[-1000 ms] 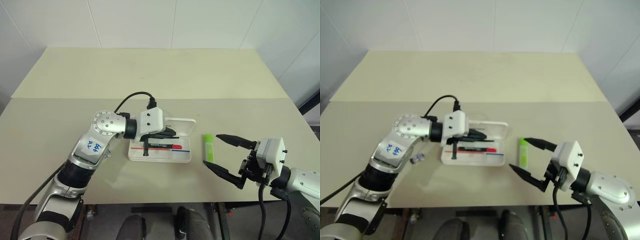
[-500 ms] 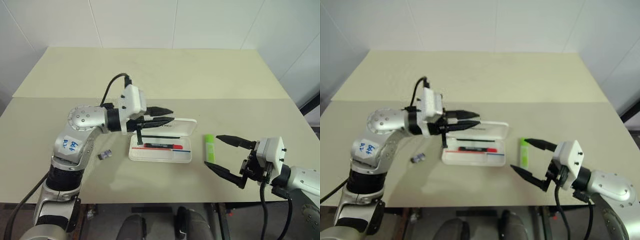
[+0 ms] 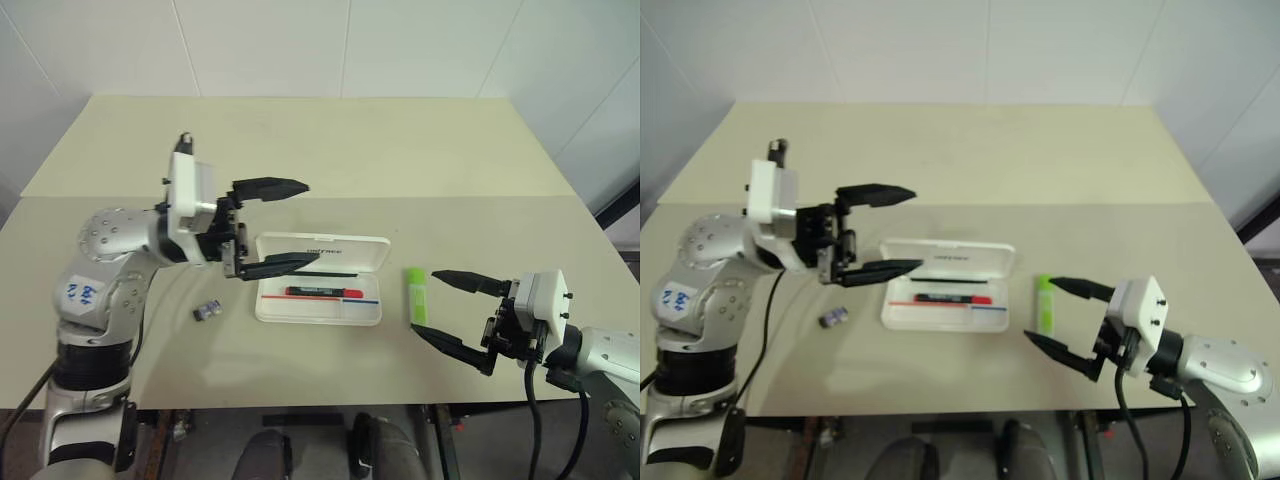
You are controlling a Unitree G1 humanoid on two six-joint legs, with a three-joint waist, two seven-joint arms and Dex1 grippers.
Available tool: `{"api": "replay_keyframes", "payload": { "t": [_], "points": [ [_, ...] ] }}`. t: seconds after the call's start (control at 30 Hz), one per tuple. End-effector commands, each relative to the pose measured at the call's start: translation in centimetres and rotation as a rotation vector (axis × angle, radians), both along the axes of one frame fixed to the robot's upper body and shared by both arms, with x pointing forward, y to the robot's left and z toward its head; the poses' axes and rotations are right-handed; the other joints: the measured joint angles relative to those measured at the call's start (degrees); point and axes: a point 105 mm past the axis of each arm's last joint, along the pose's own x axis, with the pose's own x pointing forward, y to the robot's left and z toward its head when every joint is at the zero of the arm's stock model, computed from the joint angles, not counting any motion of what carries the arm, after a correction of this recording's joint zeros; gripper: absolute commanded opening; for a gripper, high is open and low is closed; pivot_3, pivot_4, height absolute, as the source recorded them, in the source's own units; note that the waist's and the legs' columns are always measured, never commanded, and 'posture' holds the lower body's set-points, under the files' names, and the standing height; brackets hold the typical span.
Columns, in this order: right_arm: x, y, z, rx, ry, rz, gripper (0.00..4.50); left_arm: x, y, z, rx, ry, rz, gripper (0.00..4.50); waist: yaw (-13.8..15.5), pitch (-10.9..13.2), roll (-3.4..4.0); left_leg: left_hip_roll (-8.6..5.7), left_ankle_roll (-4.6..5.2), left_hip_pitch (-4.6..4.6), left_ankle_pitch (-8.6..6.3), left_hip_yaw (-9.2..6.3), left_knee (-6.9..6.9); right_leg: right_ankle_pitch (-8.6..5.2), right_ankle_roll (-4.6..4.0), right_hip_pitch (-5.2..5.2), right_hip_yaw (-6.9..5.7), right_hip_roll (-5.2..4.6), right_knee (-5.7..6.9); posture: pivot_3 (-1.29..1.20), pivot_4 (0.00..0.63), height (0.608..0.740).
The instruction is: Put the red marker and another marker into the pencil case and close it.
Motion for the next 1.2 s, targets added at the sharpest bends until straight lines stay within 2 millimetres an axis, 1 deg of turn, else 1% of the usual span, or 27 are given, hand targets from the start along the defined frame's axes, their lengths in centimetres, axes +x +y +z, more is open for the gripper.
{"api": "replay_keyframes", "payload": {
  "t": [0.03, 0.17, 0.27, 0.43, 0.53, 0.63, 0.7, 0.8, 0.9, 1.1, 1.2],
  "points": [
    [-0.1, -0.1, 1.1, -0.005, -0.041, 0.015, 4.5, -0.1, 1.0, 0.2, 0.02, -0.059, 0.031, 4.45, 0.1, 0.0, 0.0, 0.0, 0.0, -0.01, 0.0, 0.0, 0.0, 0.0, 0.0, 0.0, 0.0, -0.01, 0.0, 0.0, 0.15, 0.74],
    [-0.1, -0.2, 1.3, -0.014, -0.037, 0.025, 4.5, 0.0, 1.6, -0.2, 0.02, -0.071, 0.052, 4.45, 0.1, 0.0, 0.0, -0.01, 0.0, -0.01, 0.0, 0.0, 0.0, 0.0, 0.0, 0.01, 0.0, -0.01, -0.02, 0.0, 0.15, 0.74],
    [-0.2, -0.2, 1.3, -0.018, -0.029, 0.024, 4.5, 0.0, 1.6, -0.4, 0.015, -0.077, 0.056, 4.45, 0.1, 0.0, 0.0, 0.0, 0.0, -0.03, 0.0, -0.01, 0.0, 0.0, 0.0, 0.0, -0.02, -0.01, -0.03, 0.0, 0.15, 0.74],
    [0.2, -0.6, 0.7, -0.014, 0.004, -0.022, 4.5, -1.3, 0.4, -1.3, -0.007, -0.056, -0.044, 4.45, 0.0, 0.0, 0.0, 0.0, 0.0, -0.01, 0.0, 0.0, 0.0, 0.0, 0.0, 0.0, 0.0, -0.01, -0.02, 0.0, 0.15, 0.74],
    [0.4, -1.0, -0.4, -0.024, 0.055, -0.09, 4.5, -2.0, -0.7, -2.5, -0.009, -0.001, -0.103, 4.45, 0.1, 0.0, 0.0, 0.01, 0.0, -0.01, 0.0, 0.0, 0.0, 0.0, 0.0, 0.01, 0.0, -0.02, -0.02, 0.0, 0.15, 0.74],
    [0.5, -1.0, -0.9, -0.016, 0.07, -0.139, 4.5, -2.5, -1.0, -3.5, 0.001, 0.039, -0.125, 4.45, 0.1, 0.0, 0.0, 0.0, 0.0, -0.02, 0.0, 0.0, 0.0, 0.01, 0.0, 0.01, 0.0, -0.02, -0.02, 0.0, 0.15, 0.74],
    [0.8, -1.1, -1.3, -0.011, 0.075, -0.2, 4.5, -2.9, -0.8, -4.3, 0.025, 0.069, -0.14, 4.45, 0.0, 0.0, 0.0, 0.01, 0.0, -0.01, 0.0, 0.0, 0.0, 0.01, -0.01, 0.01, 0.0, -0.01, -0.02, 0.0, 0.15, 0.74],
    [1.8, -1.4, -2.3, -0.015, 0.091, -0.325, 4.5, -3.0, 0.0, -5.5, 0.079, 0.094, -0.14, 4.45, -0.2, 0.0, 0.01, 0.04, -0.02, 0.02, 0.01, 0.03, 0.0, 0.0, -0.04, -0.01, 0.02, 0.0, 0.0, 0.0, 0.15, 0.74],
    [2.7, -1.8, -3.2, -0.037, 0.114, -0.422, 4.5, -2.9, 0.6, -6.0, 0.074, 0.114, -0.133, 4.45, -0.1, 0.0, 0.01, 0.04, -0.06, 0.05, 0.03, 0.02, 0.0, 0.01, -0.11, -0.01, 0.02, -0.01, -0.05, 0.0, 0.15, 0.74],
    [3.8, -0.9, -3.8, -0.029, 0.16, -0.504, 4.5, -3.1, 1.5, -7.5, 0.096, 0.154, -0.153, 4.45, -0.1, 0.0, 0.01, 0.07, -0.05, 0.06, 0.05, -0.02, 0.0, 0.03, -0.22, -0.02, -0.01, -0.01, -0.06, 0.0, 0.15, 0.74],
    [4.1, -0.8, -4.0, -0.027, 0.177, -0.53, 4.5, -3.2, 1.4, -7.6, 0.093, 0.161, -0.168, 4.45, -0.1, 0.0, 0.01, 0.06, -0.05, -0.02, 0.05, -0.02, 0.0, 0.03, -0.22, -0.09, -0.01, -0.01, -0.01, 0.0, 0.15, 0.74]
  ]
}}
